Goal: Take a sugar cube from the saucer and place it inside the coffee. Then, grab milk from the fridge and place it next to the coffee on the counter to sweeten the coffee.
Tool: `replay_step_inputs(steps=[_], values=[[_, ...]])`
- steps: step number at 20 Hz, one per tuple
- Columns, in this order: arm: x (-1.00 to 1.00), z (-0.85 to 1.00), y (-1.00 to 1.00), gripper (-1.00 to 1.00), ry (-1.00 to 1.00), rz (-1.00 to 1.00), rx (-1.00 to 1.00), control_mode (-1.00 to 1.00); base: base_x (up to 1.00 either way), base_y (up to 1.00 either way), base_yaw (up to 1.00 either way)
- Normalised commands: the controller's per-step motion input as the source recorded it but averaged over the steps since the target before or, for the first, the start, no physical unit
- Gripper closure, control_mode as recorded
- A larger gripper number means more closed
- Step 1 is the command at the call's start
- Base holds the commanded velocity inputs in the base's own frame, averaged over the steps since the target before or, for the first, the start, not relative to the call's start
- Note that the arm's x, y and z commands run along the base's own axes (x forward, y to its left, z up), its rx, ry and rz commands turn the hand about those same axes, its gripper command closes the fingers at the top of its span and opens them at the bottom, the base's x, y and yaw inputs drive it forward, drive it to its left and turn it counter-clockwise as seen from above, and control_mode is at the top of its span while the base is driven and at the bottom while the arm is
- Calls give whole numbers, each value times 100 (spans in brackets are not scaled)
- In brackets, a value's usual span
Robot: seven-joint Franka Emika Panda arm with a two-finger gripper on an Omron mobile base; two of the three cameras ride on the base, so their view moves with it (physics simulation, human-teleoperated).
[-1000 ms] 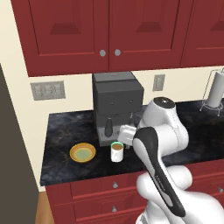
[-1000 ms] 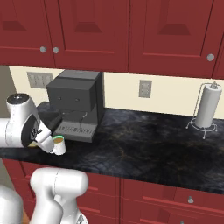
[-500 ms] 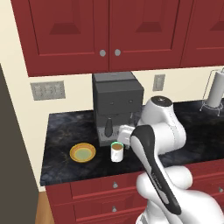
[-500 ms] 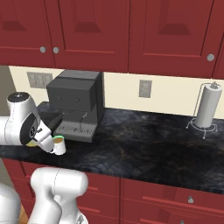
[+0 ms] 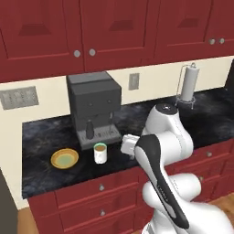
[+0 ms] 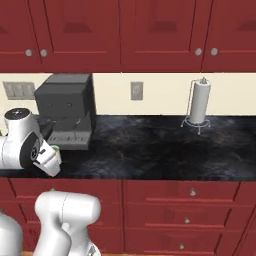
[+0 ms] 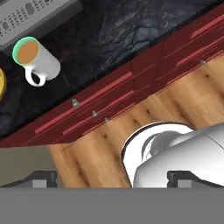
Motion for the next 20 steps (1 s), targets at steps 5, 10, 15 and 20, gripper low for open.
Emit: replay_step_inputs(steps=[5,10,15,20], values=[[0,0,0,-100,0,0,0,100,-46,0,-83],[0,0,0,-100,0,0,0,100,-31,0,-95],[0,0,0,-100,0,0,0,100,-14,0,-98],[0,0,0,-100,0,0,0,100,0,0,-88]])
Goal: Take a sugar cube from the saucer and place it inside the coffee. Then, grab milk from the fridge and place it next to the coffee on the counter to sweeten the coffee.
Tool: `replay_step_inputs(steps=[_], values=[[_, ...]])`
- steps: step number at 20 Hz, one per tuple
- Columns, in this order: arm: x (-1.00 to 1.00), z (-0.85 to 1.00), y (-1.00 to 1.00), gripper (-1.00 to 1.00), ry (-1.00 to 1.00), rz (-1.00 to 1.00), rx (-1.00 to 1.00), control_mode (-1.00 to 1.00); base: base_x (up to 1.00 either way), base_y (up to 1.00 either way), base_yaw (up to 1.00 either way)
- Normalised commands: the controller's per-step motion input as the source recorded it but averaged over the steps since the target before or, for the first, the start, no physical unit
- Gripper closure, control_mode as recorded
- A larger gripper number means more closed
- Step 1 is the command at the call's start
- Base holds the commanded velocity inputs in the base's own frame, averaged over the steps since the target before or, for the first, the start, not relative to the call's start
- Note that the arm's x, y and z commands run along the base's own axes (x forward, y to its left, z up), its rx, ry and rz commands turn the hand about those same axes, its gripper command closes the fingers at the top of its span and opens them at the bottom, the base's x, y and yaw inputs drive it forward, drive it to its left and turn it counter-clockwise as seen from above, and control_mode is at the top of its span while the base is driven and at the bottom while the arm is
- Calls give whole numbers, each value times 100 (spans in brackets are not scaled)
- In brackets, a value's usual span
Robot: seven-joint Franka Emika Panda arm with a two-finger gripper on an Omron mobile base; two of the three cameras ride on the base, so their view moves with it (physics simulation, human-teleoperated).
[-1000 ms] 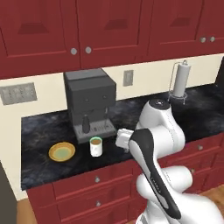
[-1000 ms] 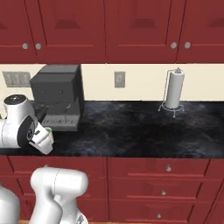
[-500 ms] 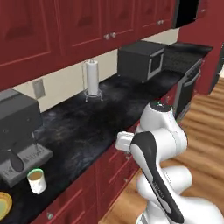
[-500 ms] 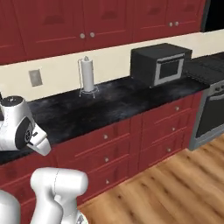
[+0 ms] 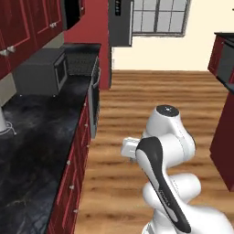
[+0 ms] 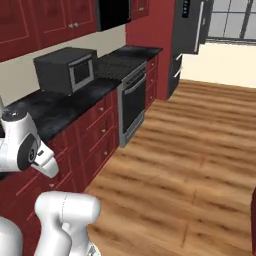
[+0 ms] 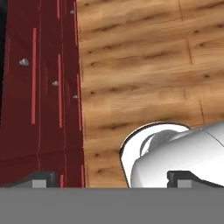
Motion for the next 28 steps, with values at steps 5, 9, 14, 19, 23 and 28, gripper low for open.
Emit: replay_step_inputs(steps=[5,9,14,19,23,28], values=[[0,0,0,-100,0,0,0,100,58,-29,-54],[0,0,0,-100,0,0,0,100,100,-63,-23],[0,0,0,-100,0,0,0,100,100,-69,-15],[0,0,0,-100,0,0,0,100,100,-39,-8],[0,0,0,-100,0,0,0,100,100,-3,-7],[0,0,0,-100,0,0,0,100,100,0,-6]])
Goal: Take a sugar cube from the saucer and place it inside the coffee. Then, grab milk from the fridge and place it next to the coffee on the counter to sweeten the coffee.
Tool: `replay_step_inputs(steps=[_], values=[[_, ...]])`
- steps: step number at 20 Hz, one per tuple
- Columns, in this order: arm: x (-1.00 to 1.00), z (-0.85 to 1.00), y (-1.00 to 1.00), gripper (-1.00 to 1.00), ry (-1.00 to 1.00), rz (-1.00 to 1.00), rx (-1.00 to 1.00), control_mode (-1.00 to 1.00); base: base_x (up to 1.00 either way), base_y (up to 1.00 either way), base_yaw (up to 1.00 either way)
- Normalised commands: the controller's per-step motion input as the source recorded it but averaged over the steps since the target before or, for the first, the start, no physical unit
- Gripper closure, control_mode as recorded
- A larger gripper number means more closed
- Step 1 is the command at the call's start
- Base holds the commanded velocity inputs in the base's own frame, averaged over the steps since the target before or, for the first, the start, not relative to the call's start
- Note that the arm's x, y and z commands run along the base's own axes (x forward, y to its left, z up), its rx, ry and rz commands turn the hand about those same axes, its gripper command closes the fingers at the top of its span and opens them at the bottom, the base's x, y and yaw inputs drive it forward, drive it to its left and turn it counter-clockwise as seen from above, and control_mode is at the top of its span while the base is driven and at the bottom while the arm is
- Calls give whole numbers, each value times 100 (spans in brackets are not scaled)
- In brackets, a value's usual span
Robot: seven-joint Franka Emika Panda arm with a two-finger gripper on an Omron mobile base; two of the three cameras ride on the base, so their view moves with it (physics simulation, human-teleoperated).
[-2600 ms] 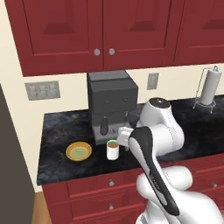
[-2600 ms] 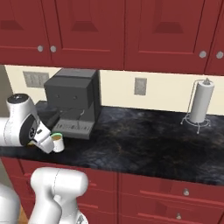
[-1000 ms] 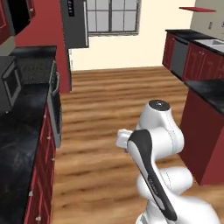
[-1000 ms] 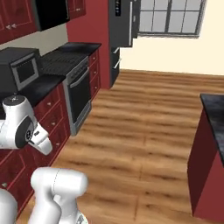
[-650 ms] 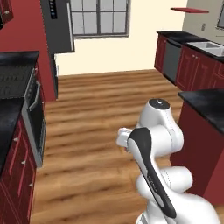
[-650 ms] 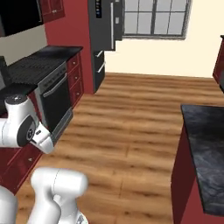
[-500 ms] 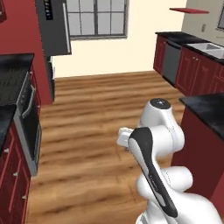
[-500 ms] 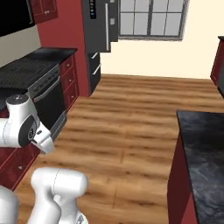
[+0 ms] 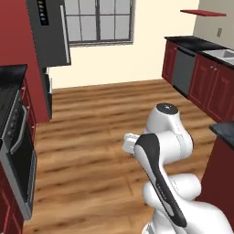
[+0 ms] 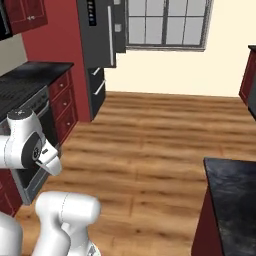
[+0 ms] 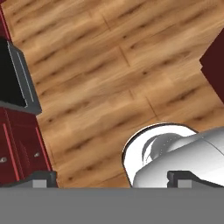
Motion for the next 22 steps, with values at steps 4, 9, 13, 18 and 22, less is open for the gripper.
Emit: replay_step_inputs(steps=[4,9,13,18,22], values=[[0,0,0,-100,0,0,0,100,100,-14,-2],[0,0,0,-100,0,0,0,100,100,-19,0],[0,0,0,-100,0,0,0,100,100,-10,0],[0,0,0,-100,0,0,0,100,100,-18,0],[0,0,0,-100,0,0,0,100,100,-35,1]])
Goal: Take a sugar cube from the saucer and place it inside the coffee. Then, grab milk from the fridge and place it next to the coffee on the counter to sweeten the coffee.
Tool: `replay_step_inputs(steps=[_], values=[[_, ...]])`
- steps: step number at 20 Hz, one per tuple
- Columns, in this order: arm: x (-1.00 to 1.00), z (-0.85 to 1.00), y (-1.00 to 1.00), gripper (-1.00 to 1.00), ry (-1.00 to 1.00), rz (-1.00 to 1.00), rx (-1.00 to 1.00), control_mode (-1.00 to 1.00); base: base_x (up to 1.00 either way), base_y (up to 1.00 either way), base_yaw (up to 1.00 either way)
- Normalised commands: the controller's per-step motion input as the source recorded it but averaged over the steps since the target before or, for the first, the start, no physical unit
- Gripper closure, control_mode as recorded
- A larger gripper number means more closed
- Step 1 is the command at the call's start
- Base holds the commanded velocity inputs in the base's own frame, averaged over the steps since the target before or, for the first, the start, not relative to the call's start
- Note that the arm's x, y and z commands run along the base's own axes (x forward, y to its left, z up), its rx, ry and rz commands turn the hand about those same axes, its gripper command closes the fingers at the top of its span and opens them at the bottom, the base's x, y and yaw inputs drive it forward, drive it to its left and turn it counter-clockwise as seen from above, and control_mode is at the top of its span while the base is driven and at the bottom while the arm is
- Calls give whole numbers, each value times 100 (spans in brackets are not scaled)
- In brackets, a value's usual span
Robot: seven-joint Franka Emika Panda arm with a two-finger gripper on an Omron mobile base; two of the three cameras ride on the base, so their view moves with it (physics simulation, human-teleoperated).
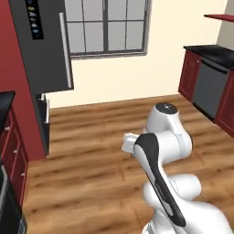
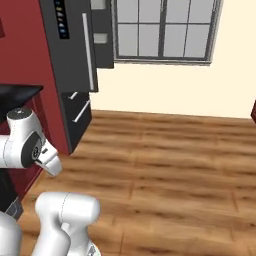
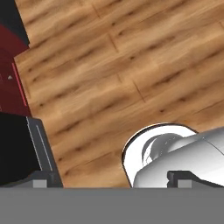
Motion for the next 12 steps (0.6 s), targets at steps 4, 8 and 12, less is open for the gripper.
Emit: replay_step_inputs(steps=[4,8,12], values=[[0,0,0,-100,0,0,0,100,100,-76,10],[0,0,0,-100,0,0,0,100,100,-85,19],[0,0,0,-100,0,0,0,100,100,-83,28]])
